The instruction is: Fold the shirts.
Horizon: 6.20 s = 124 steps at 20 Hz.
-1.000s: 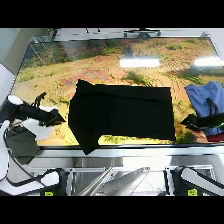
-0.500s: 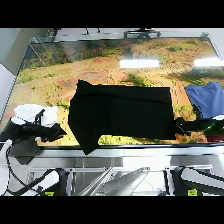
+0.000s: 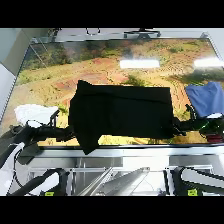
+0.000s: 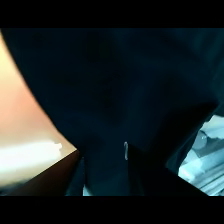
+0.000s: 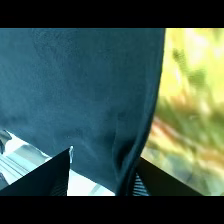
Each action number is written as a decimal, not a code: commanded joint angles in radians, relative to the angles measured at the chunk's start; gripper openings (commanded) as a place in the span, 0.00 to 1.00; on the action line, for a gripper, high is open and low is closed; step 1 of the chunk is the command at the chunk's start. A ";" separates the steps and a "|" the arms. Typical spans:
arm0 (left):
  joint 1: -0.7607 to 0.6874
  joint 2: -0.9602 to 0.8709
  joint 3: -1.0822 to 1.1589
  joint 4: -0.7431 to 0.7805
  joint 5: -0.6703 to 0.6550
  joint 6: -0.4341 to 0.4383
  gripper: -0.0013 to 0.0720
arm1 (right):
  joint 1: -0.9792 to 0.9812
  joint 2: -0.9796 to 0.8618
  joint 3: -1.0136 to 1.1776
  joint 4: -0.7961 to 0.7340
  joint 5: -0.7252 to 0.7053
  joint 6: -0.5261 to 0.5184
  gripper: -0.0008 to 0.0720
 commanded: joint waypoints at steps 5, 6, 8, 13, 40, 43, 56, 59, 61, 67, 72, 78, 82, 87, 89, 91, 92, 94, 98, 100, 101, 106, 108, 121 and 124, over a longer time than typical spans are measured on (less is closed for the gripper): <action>-0.085 -0.128 -0.008 -0.134 0.076 0.100 0.31 | 0.003 0.000 0.000 -0.029 0.068 -0.010 0.64; -0.085 -0.151 -0.008 -0.192 0.061 0.160 0.22 | 0.003 0.000 0.000 -0.029 0.078 -0.010 0.64; -0.074 -0.164 -0.008 -0.257 0.030 0.223 0.06 | 0.003 0.000 0.000 -0.028 0.098 -0.010 0.59; 0.042 -0.024 -0.008 -0.230 0.003 0.196 0.04 | 0.002 0.039 0.000 0.019 0.080 -0.014 0.04; -0.252 -0.566 1.109 0.223 0.009 -0.194 0.05 | 0.297 -0.206 0.695 -0.215 -0.253 0.315 0.04; -0.252 -0.689 1.233 0.315 -0.026 -0.251 0.05 | 0.299 -0.309 0.767 -0.288 -0.254 0.359 0.04; -0.292 -0.914 1.499 0.488 -0.192 -0.317 0.05 | 0.300 -0.381 0.800 -0.307 -0.315 0.339 0.04; -0.305 -0.914 1.499 0.487 -0.186 -0.317 0.05 | 0.301 -0.381 0.800 -0.307 -0.314 0.339 0.04; -0.318 -0.914 1.500 0.487 -0.183 -0.316 0.05 | 0.302 -0.381 0.800 -0.307 -0.314 0.340 0.04; -0.319 -0.914 1.500 0.486 -0.200 -0.317 0.05 | 0.323 -0.383 0.836 -0.485 -0.273 0.515 0.04; -0.319 -0.914 1.500 0.485 -0.199 -0.317 0.05 | 0.352 -0.384 0.888 -0.495 -0.274 0.519 0.04; -0.326 -0.914 1.500 0.476 -0.186 -0.315 0.05 | 0.352 -0.409 0.888 -0.486 -0.293 0.519 0.26; -0.333 -0.906 1.500 0.480 -0.196 -0.315 0.06 | 0.351 -0.414 0.893 -0.480 -0.283 0.519 0.26; -0.274 -0.775 1.500 0.488 -0.197 -0.311 0.94 | 0.326 -0.377 1.076 -0.599 -0.135 0.492 0.75; -0.232 -0.699 1.500 0.476 -0.199 -0.323 0.94 | 0.312 -0.380 1.117 -0.558 -0.104 0.491 0.76; -0.208 -0.644 1.500 0.475 -0.217 -0.325 0.93 | 0.300 -0.410 1.117 -0.484 -0.066 0.416 0.76; -0.204 -0.622 1.500 0.475 -0.234 -0.325 0.93 | 0.289 -0.435 1.117 -0.466 -0.034 0.395 0.76; -0.210 -0.596 1.500 0.475 -0.262 -0.325 0.59 | 0.252 -0.480 1.117 -0.413 0.010 0.373 0.76; -0.259 -0.594 1.499 0.475 -0.279 -0.322 0.06 | 0.137 -0.543 1.117 -0.168 0.025 0.241 0.76; -0.299 -0.595 1.499 0.476 -0.270 -0.314 0.06 | 0.109 -0.569 1.117 -0.117 0.040 0.199 0.76; -0.322 -0.595 1.499 0.476 -0.262 -0.312 0.06 | 0.109 -0.583 1.117 -0.124 0.043 0.195 0.76; -0.439 -0.653 1.499 0.476 -0.228 -0.304 0.06 | 0.124 -0.645 1.117 -0.117 0.040 0.179 0.73; -0.483 -0.694 1.500 0.472 -0.211 -0.304 0.06 | 0.135 -0.653 1.117 -0.110 0.063 0.149 0.61; -0.699 -0.939 1.500 0.233 0.011 -0.222 0.06 | 0.174 -0.536 1.317 0.164 0.343 0.156 0.04; -0.725 -0.982 1.500 0.097 0.064 -0.212 0.06 | 0.209 -0.440 1.357 0.255 0.383 0.175 0.03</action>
